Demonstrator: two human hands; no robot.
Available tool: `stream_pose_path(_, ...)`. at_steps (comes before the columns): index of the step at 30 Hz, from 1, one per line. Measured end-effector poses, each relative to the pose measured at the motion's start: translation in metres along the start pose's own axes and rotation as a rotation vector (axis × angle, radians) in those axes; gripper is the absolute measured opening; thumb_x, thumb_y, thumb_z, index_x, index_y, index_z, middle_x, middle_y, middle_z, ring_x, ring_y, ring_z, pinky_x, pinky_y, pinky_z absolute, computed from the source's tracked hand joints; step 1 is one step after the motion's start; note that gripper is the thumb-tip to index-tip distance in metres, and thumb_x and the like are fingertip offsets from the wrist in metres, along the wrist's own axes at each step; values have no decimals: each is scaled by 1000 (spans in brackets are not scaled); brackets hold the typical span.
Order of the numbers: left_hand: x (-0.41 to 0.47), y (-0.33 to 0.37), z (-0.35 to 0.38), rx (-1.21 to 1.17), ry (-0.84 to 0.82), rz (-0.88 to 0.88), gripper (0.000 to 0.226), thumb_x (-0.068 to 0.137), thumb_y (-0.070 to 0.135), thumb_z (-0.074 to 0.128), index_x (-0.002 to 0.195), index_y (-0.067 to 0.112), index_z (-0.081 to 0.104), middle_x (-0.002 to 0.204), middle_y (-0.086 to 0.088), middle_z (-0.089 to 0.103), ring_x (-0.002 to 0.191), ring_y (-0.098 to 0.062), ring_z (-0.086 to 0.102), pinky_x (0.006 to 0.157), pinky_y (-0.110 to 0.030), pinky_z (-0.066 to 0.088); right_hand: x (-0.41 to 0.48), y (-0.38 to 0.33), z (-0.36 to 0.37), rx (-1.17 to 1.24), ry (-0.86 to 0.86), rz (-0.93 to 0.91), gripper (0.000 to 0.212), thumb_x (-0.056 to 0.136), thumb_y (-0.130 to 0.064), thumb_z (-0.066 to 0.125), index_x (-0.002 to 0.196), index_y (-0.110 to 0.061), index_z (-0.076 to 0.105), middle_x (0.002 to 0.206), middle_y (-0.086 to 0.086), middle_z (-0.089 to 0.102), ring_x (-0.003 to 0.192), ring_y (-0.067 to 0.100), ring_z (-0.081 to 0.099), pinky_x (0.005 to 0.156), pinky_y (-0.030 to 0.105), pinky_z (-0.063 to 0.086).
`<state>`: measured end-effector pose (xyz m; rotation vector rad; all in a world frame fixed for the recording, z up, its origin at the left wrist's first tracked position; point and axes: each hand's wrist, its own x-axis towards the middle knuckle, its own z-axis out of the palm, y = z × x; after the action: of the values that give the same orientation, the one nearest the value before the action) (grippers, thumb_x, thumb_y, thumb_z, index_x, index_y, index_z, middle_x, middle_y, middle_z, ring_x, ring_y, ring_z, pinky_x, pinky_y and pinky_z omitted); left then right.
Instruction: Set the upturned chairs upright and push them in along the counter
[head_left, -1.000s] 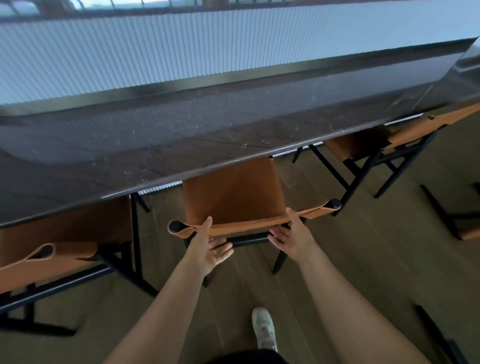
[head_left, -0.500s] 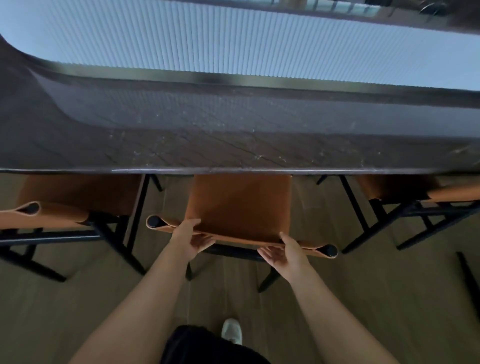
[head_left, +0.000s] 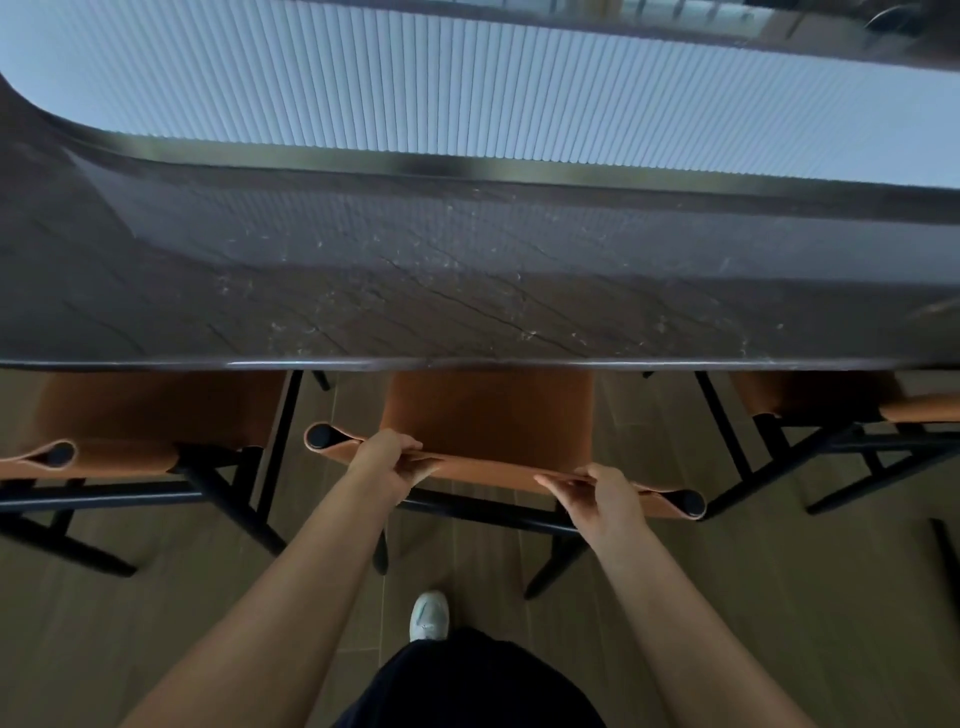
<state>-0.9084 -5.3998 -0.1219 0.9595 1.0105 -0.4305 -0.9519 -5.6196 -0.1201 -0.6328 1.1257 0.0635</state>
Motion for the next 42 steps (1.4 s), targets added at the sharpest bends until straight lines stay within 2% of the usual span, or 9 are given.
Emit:
stream_pose_path(3, -6, 14, 13, 1, -19, 6, 27, 92, -18, 34, 110, -3, 45, 102, -23, 54, 106, -43, 55, 96, -57, 44, 0, -8, 11, -31, 12, -47, 21, 95, 9, 44, 115, 1, 46, 109, 25, 51, 83, 44, 56, 66, 61, 55)
stream_pose_path(6, -8, 24, 19, 1, -42, 5, 30, 92, -18, 34, 117, -3, 43, 116, -26, 51, 117, -44, 51, 93, -57, 45, -2, -16, 19, -50, -10, -68, 9, 97, 8, 44, 97, 0, 48, 103, 23, 51, 84, 43, 56, 72, 60, 53)
stream_pose_path(12, -1, 32, 23, 58, -79, 15, 21, 92, -16, 33, 101, -2, 44, 104, -21, 49, 81, -36, 53, 89, -55, 48, -7, -22, 30, -44, -12, -96, 15, 95, 11, 42, 101, -2, 44, 98, 18, 49, 86, 38, 54, 77, 63, 50)
stream_pose_path(19, 1, 38, 15, 67, -104, 16, 18, 91, -16, 36, 88, -1, 45, 88, -16, 50, 77, -32, 55, 77, -48, 52, -10, -14, 33, -66, -8, -105, 16, 96, 9, 40, 106, -2, 44, 99, 20, 48, 86, 40, 56, 88, 61, 50)
stream_pose_path(24, 0, 47, 8, 50, -128, 41, 23, 90, -16, 35, 79, 3, 43, 81, -12, 46, 72, -30, 54, 64, -48, 57, -15, -8, 37, -94, -54, -98, 17, 94, 11, 39, 101, -4, 42, 100, 21, 51, 86, 40, 59, 50, 51, 58)
stream_pose_path(28, 1, 51, -6, -9, -113, 56, 22, 90, -16, 36, 82, 2, 44, 86, -14, 50, 78, -32, 57, 52, -41, 57, -18, -4, 47, -149, -108, -109, 17, 95, 11, 39, 97, -5, 42, 100, 23, 52, 87, 39, 61, 55, 52, 59)
stream_pose_path(32, 4, 48, -20, -95, -105, 76, 25, 89, -18, 35, 80, 3, 45, 79, -11, 47, 76, -26, 54, 78, -51, 58, -15, 3, 60, -192, -157, -114, 19, 95, 12, 37, 94, -6, 42, 100, 24, 52, 86, 36, 62, 63, 50, 59)
stream_pose_path(35, 12, 46, -32, -155, -94, 98, 24, 89, -18, 36, 79, 2, 46, 80, -13, 49, 76, -27, 55, 93, -53, 49, -6, 9, 65, -213, -207, -116, 28, 94, 13, 39, 115, -5, 42, 108, 26, 55, 93, 37, 64, 72, 50, 56)
stream_pose_path(42, 34, 59, -46, -130, -129, 162, 20, 89, -15, 39, 85, 2, 48, 82, -14, 52, 82, -28, 59, 63, -42, 61, 14, 22, 86, -199, -239, -77, 15, 96, 12, 39, 92, -1, 46, 97, 25, 53, 91, 36, 60, 95, 59, 48)
